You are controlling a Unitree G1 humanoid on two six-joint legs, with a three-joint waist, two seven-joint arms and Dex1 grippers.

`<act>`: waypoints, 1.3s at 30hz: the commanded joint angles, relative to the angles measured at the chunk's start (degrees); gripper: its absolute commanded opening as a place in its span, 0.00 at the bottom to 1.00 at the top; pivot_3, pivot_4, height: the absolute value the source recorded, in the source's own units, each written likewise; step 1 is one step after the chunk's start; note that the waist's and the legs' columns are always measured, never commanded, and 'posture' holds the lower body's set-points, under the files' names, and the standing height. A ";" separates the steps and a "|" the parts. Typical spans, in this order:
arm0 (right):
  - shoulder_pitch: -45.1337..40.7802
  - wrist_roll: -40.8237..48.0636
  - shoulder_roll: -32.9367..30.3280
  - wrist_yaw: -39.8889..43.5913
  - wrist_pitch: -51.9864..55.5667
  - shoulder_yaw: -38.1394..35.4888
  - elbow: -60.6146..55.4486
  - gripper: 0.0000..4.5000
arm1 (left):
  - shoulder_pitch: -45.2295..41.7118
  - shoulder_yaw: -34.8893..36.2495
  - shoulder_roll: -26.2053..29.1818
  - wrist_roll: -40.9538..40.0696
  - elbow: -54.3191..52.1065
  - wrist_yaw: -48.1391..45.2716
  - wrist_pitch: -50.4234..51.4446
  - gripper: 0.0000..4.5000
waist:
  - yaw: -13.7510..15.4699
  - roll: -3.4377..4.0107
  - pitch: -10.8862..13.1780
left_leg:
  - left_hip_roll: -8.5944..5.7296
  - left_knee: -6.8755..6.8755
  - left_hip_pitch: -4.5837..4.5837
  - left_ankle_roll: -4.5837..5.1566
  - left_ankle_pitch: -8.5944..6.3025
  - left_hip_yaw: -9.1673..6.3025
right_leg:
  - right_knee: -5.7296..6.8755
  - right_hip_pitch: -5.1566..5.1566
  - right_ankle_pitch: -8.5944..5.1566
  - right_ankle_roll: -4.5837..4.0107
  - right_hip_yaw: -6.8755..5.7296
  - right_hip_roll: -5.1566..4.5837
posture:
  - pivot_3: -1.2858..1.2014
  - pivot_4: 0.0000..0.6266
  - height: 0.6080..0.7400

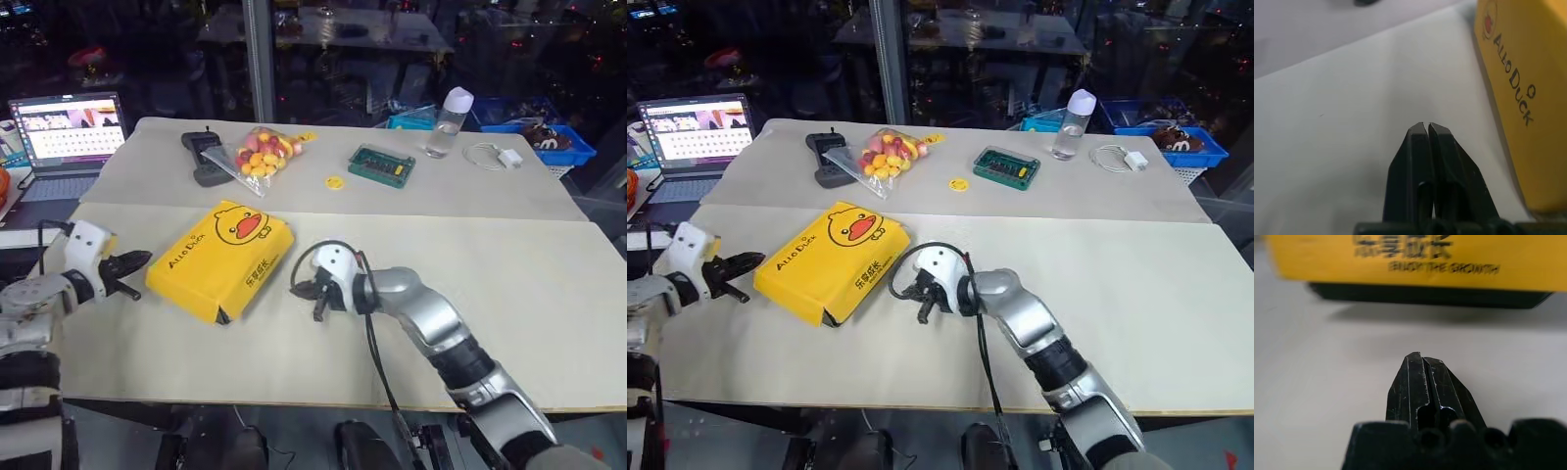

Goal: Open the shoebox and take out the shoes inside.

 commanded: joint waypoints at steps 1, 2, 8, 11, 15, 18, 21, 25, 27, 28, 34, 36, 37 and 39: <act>-3.37 -2.13 3.46 -2.40 -3.96 -0.40 4.47 0.00 | -4.31 -3.52 -1.83 3.16 3.15 -1.14 -4.14 0.02 | 0.01 0.00 0.00 | 0.01 0.00 -0.01 0.00 0.00 0.00 | 0.00 -0.01 0.00 0.00 -0.01 0.00 | 0.52 0.24 0.79; -4.22 -2.69 4.55 -3.20 -4.68 -0.53 6.15 0.00 | -5.78 -5.09 -3.29 4.06 3.68 -1.84 -5.08 0.02 | 0.05 0.00 0.00 | 0.00 -0.01 -0.02 0.00 0.00 0.00 | 0.00 -0.01 0.00 -0.01 -0.01 0.00 | 0.52 0.24 0.79; -4.94 -4.30 2.80 -4.48 -6.15 -4.37 7.86 0.00 | -8.70 -11.26 -11.52 4.76 -1.20 -6.90 -5.98 0.02 | 1.54 0.00 0.00 | -0.05 0.06 -0.38 0.00 0.00 -0.05 | -0.01 -0.18 0.23 -0.33 -0.05 -0.03 | 0.52 0.24 0.79; -4.12 -4.95 -0.73 -4.29 -5.51 -6.38 6.23 0.00 | -7.92 -13.00 -13.79 4.18 -5.85 -8.95 -4.57 0.02 | 2.20 0.01 0.00 | -0.12 0.15 -0.47 0.00 0.00 -0.06 | -0.02 -0.18 0.24 -0.30 -0.07 -0.10 | 0.52 0.24 0.79; -2.56 -5.53 -6.61 -4.10 -4.70 -9.78 3.99 0.00 | -5.43 -15.02 -17.13 2.45 -15.50 -10.05 0.11 0.02 | 1.99 0.01 0.00 | -0.11 0.25 -0.56 0.00 0.00 -0.06 | -0.03 -0.21 0.26 -0.27 -0.07 -0.08 | 0.52 0.24 0.79; -1.58 -6.98 -12.07 -4.32 -4.98 -12.40 4.22 0.00 | -1.41 -17.38 -19.40 0.88 -26.28 -10.24 5.27 0.02 | 1.28 0.09 0.05 | -0.08 0.24 -0.56 0.00 0.00 -0.08 | 0.00 -0.25 0.26 -0.27 -0.03 -0.06 | 0.52 0.24 0.79; -0.62 -7.13 -15.21 -3.36 -4.31 -13.38 2.51 0.00 | 1.98 -18.12 -19.26 -0.03 -33.82 -10.17 9.13 0.02 | 1.14 0.09 0.05 | -0.10 0.24 -0.57 0.00 0.00 -0.07 | -0.02 -0.24 0.26 -0.27 -0.01 -0.07 | 0.52 0.24 0.79; 1.21 -5.87 -16.64 -1.18 -1.44 -13.45 -2.58 0.00 | 4.30 -17.36 -17.69 -0.66 -37.56 -9.79 11.94 0.02 | 0.09 0.09 0.05 | -0.06 0.24 -0.45 0.01 0.01 -0.08 | 0.09 -0.23 0.19 -0.16 0.01 0.00 | 0.52 0.24 0.79; 2.50 -5.43 -17.18 0.14 0.01 -13.10 -5.75 0.00 | 5.08 -16.79 -16.60 -0.73 -37.96 -9.88 12.30 0.02 | -0.11 0.10 0.05 | -0.07 0.24 -0.42 0.05 0.03 -0.09 | 0.11 -0.21 0.09 0.01 0.04 0.00 | 0.52 0.24 0.79; 3.01 -5.25 -17.26 0.51 0.77 -13.11 -6.98 0.00 | 5.26 -16.49 -16.20 -0.69 -37.82 -9.77 12.32 0.02 | -0.13 0.10 0.05 | -0.08 0.26 -0.38 0.05 0.03 -0.09 | 0.11 -0.16 0.07 0.06 0.05 -0.01 | 0.52 0.24 0.79; 5.53 -4.62 -17.95 2.70 4.76 -12.90 -12.83 0.00 | 4.45 -13.41 -13.34 0.08 -32.49 -8.48 9.38 0.02 | -0.11 0.11 0.06 | -0.08 0.37 -0.34 0.05 0.03 -0.09 | 0.10 -0.10 0.07 0.15 0.05 -0.01 | 0.52 0.24 0.79; 5.59 -4.58 -17.96 2.78 5.08 -12.89 -13.09 0.00 | 4.20 -13.24 -13.24 -0.02 -31.74 -8.52 9.00 0.02 | -0.03 0.11 0.06 | -0.08 0.37 -0.35 0.05 0.03 -0.09 | 0.10 -0.09 0.07 0.15 0.05 -0.01 | 0.52 0.24 0.79; 5.53 -4.68 -18.02 2.66 4.93 -12.96 -12.74 0.00 | 4.20 -13.26 -13.22 0.04 -31.67 -8.55 8.82 0.02 | -0.01 0.10 0.06 | -0.08 0.37 -0.35 0.05 0.03 -0.09 | 0.08 -0.09 0.06 0.15 0.04 -0.01 | 0.52 0.24 0.79; 5.34 -4.98 -18.22 2.39 4.43 -13.16 -11.72 0.00 | 4.52 -13.20 -13.31 -0.09 -32.27 -8.43 8.81 0.02 | 0.00 0.10 0.06 | -0.08 0.37 -0.36 0.05 0.03 -0.09 | 0.06 -0.09 0.07 0.15 0.05 -0.01 | 0.52 0.24 0.79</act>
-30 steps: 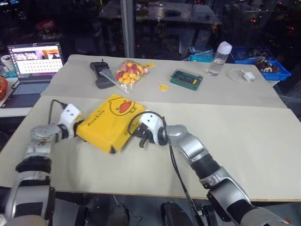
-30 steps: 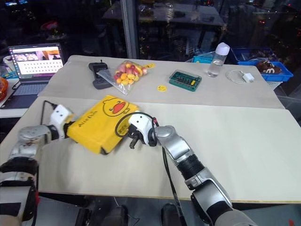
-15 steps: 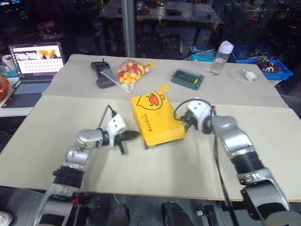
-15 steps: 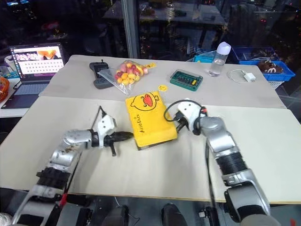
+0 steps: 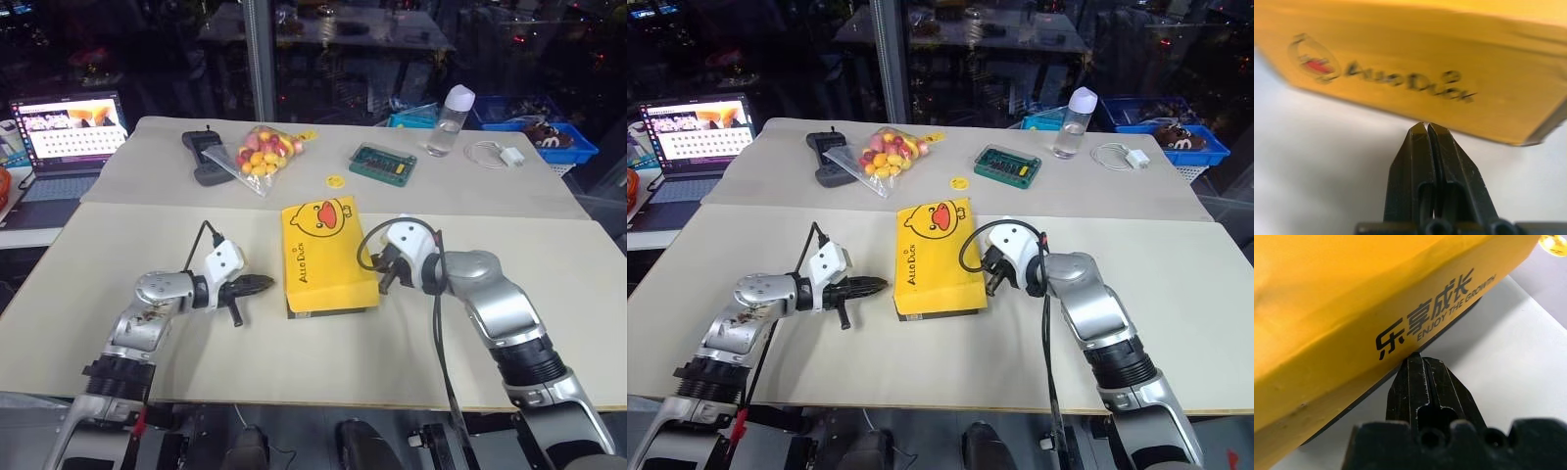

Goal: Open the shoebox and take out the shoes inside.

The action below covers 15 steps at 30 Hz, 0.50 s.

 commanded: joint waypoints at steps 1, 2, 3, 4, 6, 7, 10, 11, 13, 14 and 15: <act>-0.52 -0.08 -1.22 -0.21 -0.62 -1.01 -0.57 0.00 | 0.10 1.54 0.18 -1.72 -2.56 0.45 -0.73 0.02 | -0.02 0.00 0.00 | 0.00 0.00 0.00 0.00 0.00 0.00 | 0.00 0.00 0.00 0.00 0.00 0.00 | 0.52 0.24 0.79; -0.56 -0.12 -1.48 -0.22 -0.88 -1.25 -0.03 0.00 | 1.14 2.41 0.31 -2.55 -4.03 0.77 -0.22 0.02 | -0.04 0.00 0.00 | 0.00 0.00 0.00 0.00 0.00 0.00 | 0.00 0.00 0.00 -0.01 0.00 0.00 | 0.52 0.24 0.79; -0.47 -0.08 -1.81 -0.13 -1.17 -1.46 0.24 0.00 | 2.72 3.84 0.69 -3.98 -6.00 0.79 0.53 0.02 | -0.12 0.00 0.00 | 0.01 0.00 0.00 0.00 0.00 0.00 | 0.00 -0.01 0.01 -0.01 0.00 0.00 | 0.52 0.24 0.79; -0.26 0.09 -2.35 0.17 -1.65 -1.83 0.68 0.00 | 5.30 7.02 0.78 -7.29 -9.28 1.11 1.99 0.02 | -0.26 0.00 0.00 | 0.01 0.00 0.00 0.00 0.00 0.00 | 0.00 -0.01 0.01 -0.01 0.00 0.00 | 0.52 0.24 0.79; 0.37 0.76 -3.28 0.93 -2.42 -2.49 1.22 0.00 | 10.06 13.00 0.46 -13.69 -15.83 2.58 5.55 0.02 | -0.38 0.01 0.00 | 0.05 0.00 0.01 0.00 0.00 0.03 | 0.00 -0.02 0.03 -0.06 0.02 0.00 | 0.52 0.24 0.79; 0.75 1.11 -3.78 1.35 -2.92 -2.82 1.58 0.00 | 12.81 15.39 0.69 -16.17 -19.41 3.18 7.05 0.02 | -0.29 0.01 0.00 | 0.06 -0.02 0.00 0.00 0.00 0.03 | 0.01 -0.03 0.04 -0.07 0.02 0.00 | 0.52 0.24 0.79; 1.80 1.78 -5.38 3.28 -5.35 -3.45 3.40 0.00 | 20.81 22.39 0.57 -23.54 -30.70 8.96 15.29 0.02 | -0.15 0.01 0.01 | 0.07 -0.03 0.01 0.00 -0.01 0.02 | -0.01 -0.02 0.01 -0.03 0.00 -0.01 | 0.52 0.24 0.79; 1.98 2.26 -5.61 3.98 -6.04 -3.78 4.01 0.00 | 23.04 24.16 0.35 -26.36 -34.23 10.95 18.03 0.02 | -0.07 0.01 0.01 | 0.04 -0.02 0.03 0.00 -0.01 0.03 | -0.02 0.03 -0.01 0.00 0.01 -0.05 | 0.52 0.24 0.79; 1.93 3.06 -5.75 5.21 -7.13 -4.37 5.60 0.00 | 28.72 27.54 0.27 -31.28 -41.34 14.02 22.24 0.02 | 0.03 0.01 0.01 | 0.03 0.04 0.07 0.00 -0.01 0.03 | -0.07 0.12 0.00 0.03 0.00 -0.05 | 0.52 0.24 0.79; 1.87 3.08 -6.13 5.97 -7.87 -4.29 6.39 0.00 | 31.98 28.86 0.31 -33.37 -44.83 14.98 23.71 0.02 | -0.08 0.01 0.01 | 0.03 0.07 0.16 0.00 -0.01 0.03 | -0.07 0.22 -0.01 0.03 0.00 -0.05 | 0.52 0.24 0.79; 1.82 3.05 -6.58 6.81 -8.83 -4.03 7.21 0.00 | 35.80 29.62 0.70 -34.28 -48.30 14.67 23.96 0.02 | -0.16 0.01 0.01 | 0.05 0.09 0.31 -0.01 -0.01 0.03 | -0.16 0.41 -0.01 0.04 0.00 -0.05 | 0.52 0.24 0.79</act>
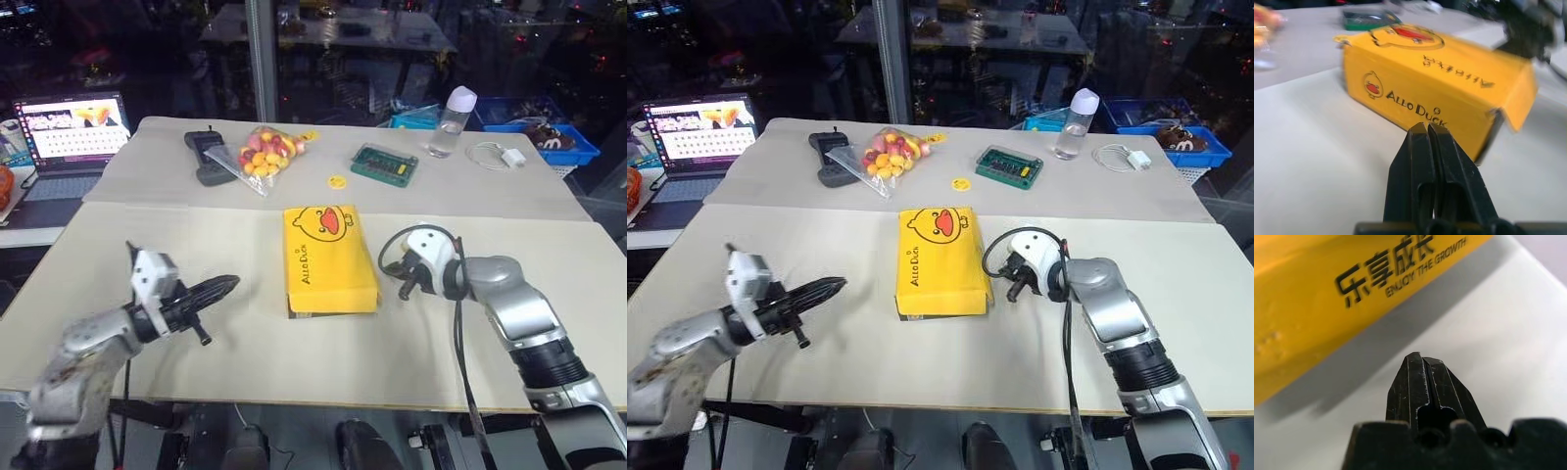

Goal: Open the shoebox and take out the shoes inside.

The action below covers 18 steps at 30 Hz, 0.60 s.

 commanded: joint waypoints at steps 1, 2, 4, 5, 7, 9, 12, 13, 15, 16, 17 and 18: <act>-0.65 0.99 -1.91 2.64 -4.08 -1.93 1.75 0.00 | 9.12 3.86 0.85 -6.61 -12.95 1.85 3.43 0.02 | -0.12 0.02 0.01 | 0.00 0.00 0.16 -0.01 -0.01 0.02 | -0.04 0.17 -0.04 0.03 0.01 -0.03 | 0.52 0.24 0.79; -0.77 0.70 -2.34 3.19 -4.98 -1.50 2.73 0.00 | 11.45 4.16 0.99 -7.23 -14.64 2.13 3.57 0.02 | -0.09 0.03 0.02 | -0.01 -0.01 0.25 -0.02 -0.03 0.07 | -0.07 0.25 -0.06 0.03 0.03 -0.06 | 0.52 0.24 0.79; -0.94 0.35 -2.86 3.95 -6.10 -0.94 4.05 0.00 | 13.66 4.10 1.30 -8.06 -15.95 2.79 3.64 0.02 | 0.13 0.04 0.02 | -0.01 -0.01 0.29 -0.02 -0.03 0.07 | -0.05 0.25 -0.08 -0.02 0.01 -0.05 | 0.52 0.24 0.79; -1.01 0.34 -2.91 4.23 -6.46 -0.83 4.32 0.00 | 14.27 3.91 1.46 -7.90 -16.19 2.82 3.24 0.02 | 0.18 0.04 0.02 | -0.03 -0.01 0.34 -0.02 -0.03 0.07 | -0.02 0.28 -0.20 -0.22 0.00 -0.06 | 0.52 0.24 0.79; -1.19 0.26 -2.83 4.97 -6.90 -0.46 4.60 0.00 | 14.85 3.57 1.65 -7.96 -16.31 3.41 2.99 0.02 | 0.09 0.04 0.02 | -0.02 -0.01 0.39 -0.02 -0.03 0.08 | -0.02 0.29 -0.28 -0.40 0.01 -0.05 | 0.52 0.24 0.79; -1.49 0.06 -2.33 5.77 -7.48 0.56 4.85 0.00 | 16.10 2.73 1.98 -7.12 -16.71 2.93 1.94 0.02 | -0.01 0.04 0.02 | -0.02 -0.01 0.40 -0.02 -0.03 0.12 | -0.02 0.29 -0.28 -0.41 0.04 -0.05 | 0.52 0.24 0.79; -1.87 -0.17 -1.38 6.63 -8.20 1.91 5.09 0.00 | 17.56 1.33 2.61 -5.23 -16.96 1.97 -0.15 0.02 | -0.23 0.04 0.02 | -0.01 -0.02 0.37 -0.02 -0.03 0.17 | -0.04 0.24 -0.28 -0.40 0.06 -0.05 | 0.52 0.24 0.79; -2.12 0.36 -0.73 6.85 -7.90 1.92 4.79 0.00 | 17.74 0.89 2.72 -4.79 -16.90 1.82 -0.75 0.02 | -0.28 0.04 0.02 | 0.00 -0.04 0.36 -0.02 -0.03 0.17 | -0.04 0.21 -0.25 -0.34 0.06 -0.05 | 0.52 0.24 0.79; -3.60 3.65 1.40 6.72 -5.40 -0.29 3.27 0.00 | 17.20 0.01 2.74 -4.31 -16.57 2.23 -1.43 0.02 | -0.19 0.04 0.02 | 0.00 -0.05 0.36 -0.02 -0.03 0.17 | -0.03 0.21 -0.23 -0.30 0.05 -0.04 | 0.52 0.24 0.79; -4.32 5.02 2.15 6.59 -4.30 -1.41 2.69 0.00 | 16.84 -0.43 2.75 -4.05 -16.38 2.48 -1.74 0.02 | -0.23 0.05 0.02 | 0.01 -0.05 0.36 -0.02 -0.03 0.16 | -0.02 0.22 -0.23 -0.31 0.05 -0.04 | 0.52 0.24 0.79; -4.75 5.72 2.57 6.52 -3.65 -2.11 2.40 0.00 | 16.63 -0.73 2.76 -3.86 -16.26 2.65 -1.97 0.02 | -0.22 0.06 0.03 | 0.00 -0.05 0.37 -0.02 -0.03 0.16 | -0.02 0.21 -0.24 -0.35 0.06 -0.04 | 0.52 0.24 0.79; -5.28 6.86 3.03 6.37 -2.74 -3.10 2.01 0.00 | 16.38 -1.04 2.73 -3.66 -16.13 2.86 -2.14 0.02 | -0.20 0.06 0.03 | 0.00 -0.05 0.37 -0.02 -0.03 0.17 | -0.02 0.23 -0.27 -0.41 0.06 -0.04 | 0.52 0.24 0.79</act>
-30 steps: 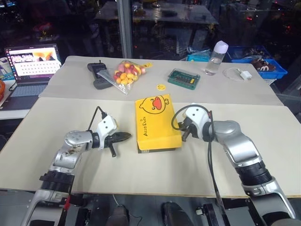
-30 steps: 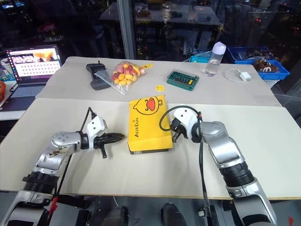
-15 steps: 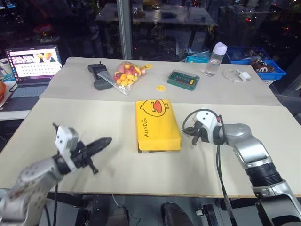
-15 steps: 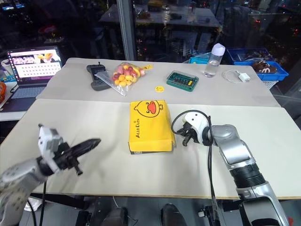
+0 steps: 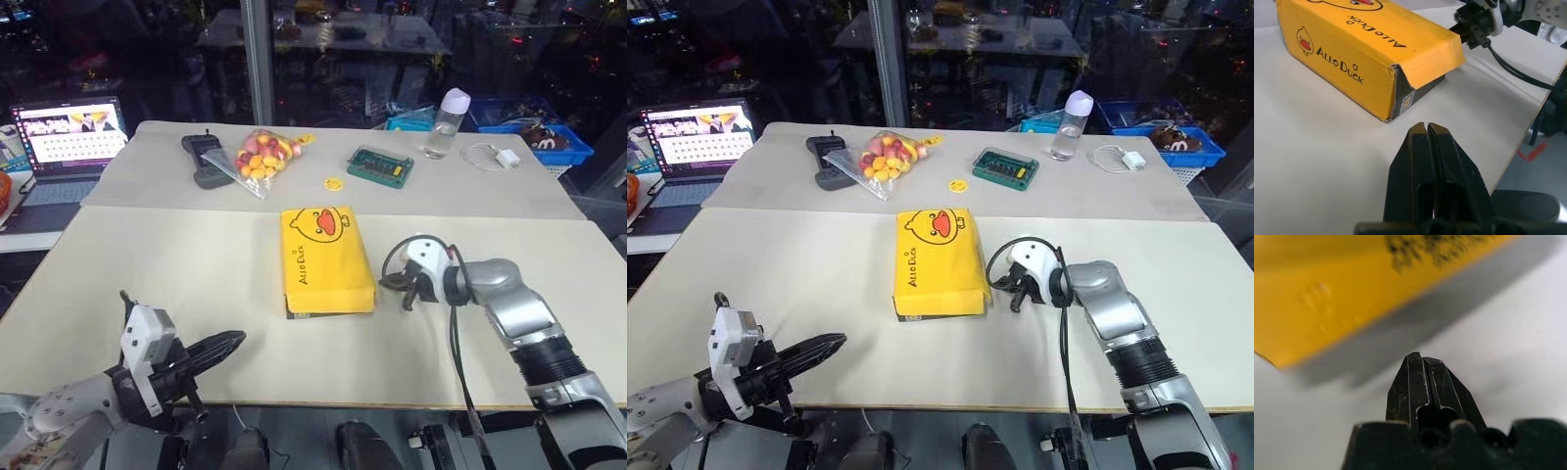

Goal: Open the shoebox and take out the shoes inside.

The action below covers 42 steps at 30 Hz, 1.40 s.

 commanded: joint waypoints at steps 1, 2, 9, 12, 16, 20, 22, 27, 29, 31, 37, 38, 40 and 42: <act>-3.97 5.42 1.14 -0.34 3.46 -5.66 -3.74 0.00 | -0.87 -1.10 0.47 0.77 -1.02 0.46 -2.22 0.02 | 0.07 0.00 0.00 | 0.00 0.01 0.00 0.00 0.00 0.00 | 0.00 0.00 -0.01 -0.01 0.00 0.00 | 0.52 0.24 0.79; -4.51 6.60 1.46 -0.55 4.46 -6.56 -4.17 0.00 | -1.04 -1.29 0.41 0.74 -1.00 0.68 -2.30 0.02 | 0.11 0.00 0.00 | -0.01 0.01 -0.02 0.00 0.00 0.00 | -0.01 0.00 -0.01 -0.01 0.00 -0.01 | 0.52 0.24 0.79; -6.65 10.77 1.59 -1.28 8.62 -9.38 -6.50 0.00 | -1.28 -2.22 1.20 3.14 -0.22 0.77 -3.98 0.02 | 0.19 0.01 0.00 | 0.01 0.00 -0.06 0.00 0.00 -0.02 | -0.03 -0.02 0.08 0.19 -0.03 0.00 | 0.52 0.24 0.79; -8.89 11.90 1.17 -0.92 10.34 -8.66 -9.96 0.00 | -1.01 -2.82 1.40 4.29 0.50 0.48 -4.85 0.02 | 0.13 0.04 0.02 | 0.00 0.00 -0.06 0.00 0.00 -0.01 | -0.02 -0.03 -0.03 -0.01 -0.01 0.00 | 0.52 0.24 0.79; -20.64 10.98 4.04 -2.93 13.50 -4.75 -15.04 0.00 | -1.23 -3.13 1.41 4.68 1.28 0.77 -5.20 0.02 | -0.71 0.43 0.26 | 0.02 0.00 -0.07 0.00 0.00 0.07 | 0.01 -0.13 -0.01 -0.01 0.05 0.00 | 0.52 0.24 0.79; -39.63 11.24 17.39 -13.72 12.79 -5.89 -10.61 0.00 | -2.72 -5.27 1.08 5.79 2.61 1.35 -5.35 0.02 | -1.98 0.61 0.37 | 0.08 -0.17 -0.17 0.00 0.00 0.10 | 0.16 -0.51 0.24 0.26 0.10 0.07 | 0.52 0.24 0.79; -45.32 7.56 17.89 -17.73 12.82 -6.13 -9.65 0.00 | -2.26 -5.28 1.05 5.45 1.68 1.57 -5.25 0.02 | -1.96 0.61 0.36 | 0.10 -0.43 -0.23 0.01 0.01 0.03 | 0.22 -0.70 0.24 0.18 0.06 0.12 | 0.52 0.24 0.79; -40.40 8.24 13.72 -12.73 11.29 -4.35 -5.09 0.00 | -1.57 -4.36 1.34 4.55 0.92 1.68 -5.28 0.02 | 0.30 -0.25 -0.19 | 0.00 -0.50 -0.64 -0.04 -0.02 -0.19 | -0.03 -0.72 0.26 -0.23 -0.28 -0.08 | 0.52 0.24 0.79; -36.13 5.32 11.77 -11.28 6.66 -1.15 -2.97 0.00 | -1.26 -4.12 1.38 4.49 0.90 1.64 -5.43 0.02 | 0.28 -0.55 -0.41 | -0.08 -0.48 -0.57 -0.06 -0.04 -0.09 | -0.18 -0.57 0.26 -0.20 -0.27 -0.22 | 0.52 0.24 0.79; -33.57 2.18 8.13 -9.74 3.39 0.64 -1.63 0.00 | -0.92 -4.10 1.18 4.60 0.83 1.90 -5.50 0.02 | 0.30 -0.56 -0.37 | -0.03 -0.36 -0.54 -0.07 -0.04 0.03 | -0.42 -0.46 0.30 -0.11 -0.24 -0.23 | 0.52 0.24 0.79; -26.64 1.46 -0.36 -2.02 0.04 1.33 -0.02 0.00 | -0.33 -4.96 0.61 5.02 0.24 2.91 -5.69 0.02 | 0.10 0.41 0.24 | 0.13 -0.11 -0.76 0.02 0.04 0.31 | 0.05 -0.88 0.32 0.24 -0.05 -0.06 | 0.52 0.24 0.79; -25.44 1.65 -2.20 0.51 -1.08 1.81 -1.04 0.00 | -0.32 -5.03 0.60 5.02 0.20 3.00 -5.67 0.02 | 0.05 0.41 0.23 | 0.18 -0.21 -0.70 0.03 0.04 0.30 | 0.05 -0.88 0.30 0.19 -0.05 0.00 | 0.52 0.24 0.79; -23.51 2.84 -5.55 6.64 -3.57 2.66 -4.27 0.00 | -0.39 -5.05 0.60 4.98 0.36 3.11 -5.61 0.02 | 0.08 0.42 0.23 | 0.17 -0.42 -0.54 0.03 0.04 0.31 | 0.05 -0.83 0.23 0.15 -0.03 0.00 | 0.52 0.24 0.79; -23.09 3.78 -6.84 10.54 -5.15 2.91 -6.24 0.06 | -0.65 -5.17 0.69 5.03 0.71 3.11 -5.59 0.01 | -0.17 0.47 0.27 | 0.17 -0.44 -0.55 0.03 0.04 0.33 | 0.05 -0.85 0.21 0.16 0.00 0.00 | 0.52 0.24 0.79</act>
